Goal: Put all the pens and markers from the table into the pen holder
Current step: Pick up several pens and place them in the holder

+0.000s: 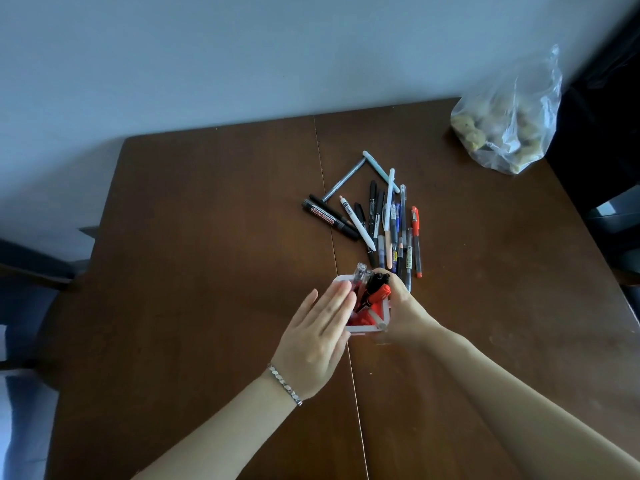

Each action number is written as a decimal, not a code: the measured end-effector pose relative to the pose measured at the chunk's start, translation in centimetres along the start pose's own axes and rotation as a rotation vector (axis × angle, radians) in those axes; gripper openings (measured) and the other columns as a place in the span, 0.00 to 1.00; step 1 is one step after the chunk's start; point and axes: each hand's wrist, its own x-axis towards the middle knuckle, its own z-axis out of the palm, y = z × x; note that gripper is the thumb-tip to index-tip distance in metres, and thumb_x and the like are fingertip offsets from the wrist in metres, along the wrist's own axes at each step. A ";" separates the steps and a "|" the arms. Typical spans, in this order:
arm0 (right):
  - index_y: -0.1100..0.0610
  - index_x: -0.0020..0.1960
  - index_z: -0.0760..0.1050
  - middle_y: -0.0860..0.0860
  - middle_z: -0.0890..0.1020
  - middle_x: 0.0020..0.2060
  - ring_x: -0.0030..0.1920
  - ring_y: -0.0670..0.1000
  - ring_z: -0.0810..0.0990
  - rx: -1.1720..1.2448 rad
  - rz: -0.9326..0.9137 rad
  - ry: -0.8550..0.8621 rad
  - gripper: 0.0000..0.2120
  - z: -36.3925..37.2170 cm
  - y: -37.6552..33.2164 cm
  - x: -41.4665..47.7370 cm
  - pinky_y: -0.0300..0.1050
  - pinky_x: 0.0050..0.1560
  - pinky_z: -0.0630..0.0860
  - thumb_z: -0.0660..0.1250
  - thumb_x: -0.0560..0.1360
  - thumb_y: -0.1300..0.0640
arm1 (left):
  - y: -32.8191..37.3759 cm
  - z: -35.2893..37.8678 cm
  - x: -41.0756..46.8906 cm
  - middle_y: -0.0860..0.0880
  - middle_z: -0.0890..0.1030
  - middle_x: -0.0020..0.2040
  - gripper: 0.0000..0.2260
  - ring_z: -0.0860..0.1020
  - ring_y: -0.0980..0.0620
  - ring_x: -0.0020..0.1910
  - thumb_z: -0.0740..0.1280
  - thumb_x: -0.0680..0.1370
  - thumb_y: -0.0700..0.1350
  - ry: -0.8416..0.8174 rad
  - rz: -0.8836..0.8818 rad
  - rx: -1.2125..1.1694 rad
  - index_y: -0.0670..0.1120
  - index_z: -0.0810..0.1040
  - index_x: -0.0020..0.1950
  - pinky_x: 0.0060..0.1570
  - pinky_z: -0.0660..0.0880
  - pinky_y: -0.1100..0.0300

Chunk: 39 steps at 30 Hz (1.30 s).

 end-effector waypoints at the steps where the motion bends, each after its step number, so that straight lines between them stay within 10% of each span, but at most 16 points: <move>1: 0.51 0.65 0.60 0.47 0.67 0.57 0.58 0.47 0.69 0.005 0.002 -0.001 0.45 0.0 0.0 0.0 0.40 0.55 0.71 0.79 0.53 0.58 | 0.2 0.1 -0.2 0.47 0.63 0.70 0.19 0.63 0.50 0.70 0.47 0.81 0.50 -0.073 -0.012 0.034 0.44 0.61 0.70 0.69 0.64 0.54; 6: 0.48 0.62 0.61 0.47 0.68 0.56 0.57 0.47 0.71 0.016 -0.007 0.006 0.43 0.0 0.0 -0.1 0.37 0.52 0.73 0.79 0.54 0.62 | -0.4 -0.9 1.7 0.55 0.47 0.73 0.26 0.54 0.54 0.74 0.53 0.79 0.55 -0.244 -0.265 -0.304 0.55 0.42 0.72 0.72 0.57 0.55; 12: 0.47 0.62 0.64 0.48 0.73 0.58 0.58 0.48 0.76 0.082 0.009 0.017 0.39 0.3 -0.3 -0.3 0.44 0.54 0.78 0.77 0.55 0.59 | -3.1 -1.8 2.5 0.65 0.48 0.70 0.58 0.52 0.65 0.68 0.79 0.61 0.51 -0.452 -0.453 -0.548 0.56 0.35 0.73 0.66 0.58 0.63; 19: 0.50 0.75 0.48 0.48 0.61 0.73 0.69 0.48 0.67 -0.042 0.041 -0.158 0.50 1.5 -2.2 1.2 0.37 0.62 0.67 0.77 0.64 0.61 | -4.1 -1.5 2.1 0.59 0.61 0.65 0.51 0.64 0.59 0.66 0.78 0.62 0.43 -0.295 -0.495 -0.537 0.51 0.48 0.74 0.62 0.66 0.64; 22: 0.52 0.74 0.55 0.52 0.63 0.72 0.69 0.51 0.67 -0.166 0.064 0.024 0.40 -1.2 -1.3 2.0 0.44 0.68 0.67 0.70 0.68 0.68 | -4.3 -1.4 2.3 0.59 0.63 0.64 0.48 0.67 0.60 0.64 0.78 0.62 0.44 -0.276 -0.479 -0.526 0.51 0.52 0.73 0.63 0.69 0.62; 27: 0.59 0.66 0.68 0.55 0.73 0.60 0.43 0.48 0.74 -0.098 0.446 0.545 0.18 -6.5 1.7 5.4 0.39 0.43 0.71 0.61 0.76 0.63 | -4.4 -1.7 3.8 0.56 0.65 0.64 0.45 0.65 0.59 0.64 0.79 0.62 0.41 -0.120 -0.504 -0.503 0.47 0.57 0.72 0.59 0.67 0.67; 31: 0.59 0.67 0.65 0.57 0.73 0.62 0.50 0.55 0.76 -0.122 0.578 0.489 0.19 -7.6 3.2 8.4 0.46 0.43 0.70 0.61 0.77 0.57 | -4.9 -2.1 5.4 0.56 0.66 0.61 0.43 0.69 0.67 0.51 0.78 0.63 0.40 -0.074 -0.584 -0.506 0.47 0.58 0.71 0.51 0.65 0.73; 39: 0.59 0.62 0.65 0.58 0.75 0.54 0.44 0.56 0.76 -0.258 0.612 0.412 0.20 -7.4 3.3 9.9 0.49 0.38 0.74 0.66 0.72 0.63 | -5.0 -2.5 6.7 0.54 0.66 0.62 0.42 0.65 0.62 0.57 0.78 0.63 0.41 -0.103 -0.638 -0.550 0.45 0.58 0.71 0.55 0.67 0.63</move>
